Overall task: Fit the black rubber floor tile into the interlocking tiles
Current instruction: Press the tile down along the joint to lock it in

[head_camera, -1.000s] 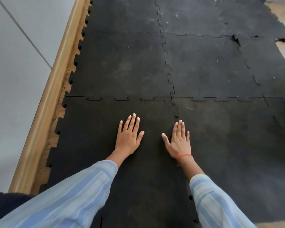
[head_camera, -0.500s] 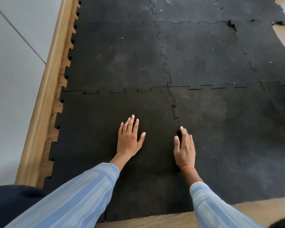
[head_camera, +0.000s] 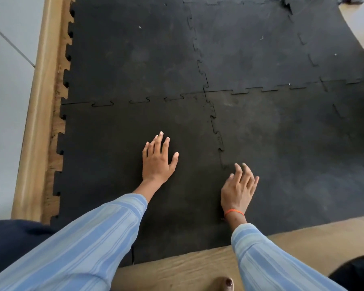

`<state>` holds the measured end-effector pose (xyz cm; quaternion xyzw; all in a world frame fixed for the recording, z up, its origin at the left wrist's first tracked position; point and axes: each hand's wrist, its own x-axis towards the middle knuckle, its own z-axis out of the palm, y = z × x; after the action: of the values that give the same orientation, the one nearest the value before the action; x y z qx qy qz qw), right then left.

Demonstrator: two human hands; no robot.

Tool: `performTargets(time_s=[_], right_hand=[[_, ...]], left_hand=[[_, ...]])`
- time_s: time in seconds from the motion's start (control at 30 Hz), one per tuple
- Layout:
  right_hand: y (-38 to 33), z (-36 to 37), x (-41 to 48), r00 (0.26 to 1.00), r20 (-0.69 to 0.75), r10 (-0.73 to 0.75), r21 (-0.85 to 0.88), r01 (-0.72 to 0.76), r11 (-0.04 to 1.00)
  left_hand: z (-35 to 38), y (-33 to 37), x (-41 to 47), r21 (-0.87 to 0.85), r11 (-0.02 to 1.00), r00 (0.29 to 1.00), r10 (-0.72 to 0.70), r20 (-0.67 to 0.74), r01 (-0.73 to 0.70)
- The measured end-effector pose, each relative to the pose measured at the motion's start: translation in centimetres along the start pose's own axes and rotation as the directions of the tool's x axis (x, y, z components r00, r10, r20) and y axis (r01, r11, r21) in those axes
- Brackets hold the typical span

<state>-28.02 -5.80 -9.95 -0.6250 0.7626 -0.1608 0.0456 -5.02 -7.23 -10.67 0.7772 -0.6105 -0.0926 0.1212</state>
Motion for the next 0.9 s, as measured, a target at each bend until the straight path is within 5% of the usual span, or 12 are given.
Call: performTargets(time_s=[0.13,0.3,0.53,0.67,0.8,0.9], right_hand=[[1.2,-0.3,-1.9,0.998,0.005,0.068,-0.098,-0.068,0.993],[0.8,-0.2,-1.5,1.0,-0.009,0.021,-0.018,-0.021,1.0],[2.4,-0.3,-4.0,0.988,-0.038,0.15,0.048,-0.149,0.988],[2.1,-0.6,-3.8,0.999,-0.017,0.043,0.0,-0.043,0.999],[-0.5,-0.1,-3.1,0.963,0.097,-0.251,0.03,0.249,0.968],[-1.7,0.5,-2.4,0.938,0.203,-0.281,0.072,0.272,0.96]], left_hand=[[0.0,0.0,-0.1,0.013,1.0,1.0,0.003,0.006,-0.003],[-0.1,0.0,0.0,0.01,1.0,1.0,0.003,-0.005,-0.003],[0.0,0.1,0.0,0.016,1.0,1.0,-0.002,0.005,0.002],[0.0,0.1,-0.1,0.019,1.0,1.0,-0.001,-0.003,0.001],[-0.1,0.2,0.0,0.021,1.0,1.0,0.001,-0.007,-0.001],[0.0,0.2,0.0,0.026,1.0,1.0,-0.001,-0.003,0.001]])
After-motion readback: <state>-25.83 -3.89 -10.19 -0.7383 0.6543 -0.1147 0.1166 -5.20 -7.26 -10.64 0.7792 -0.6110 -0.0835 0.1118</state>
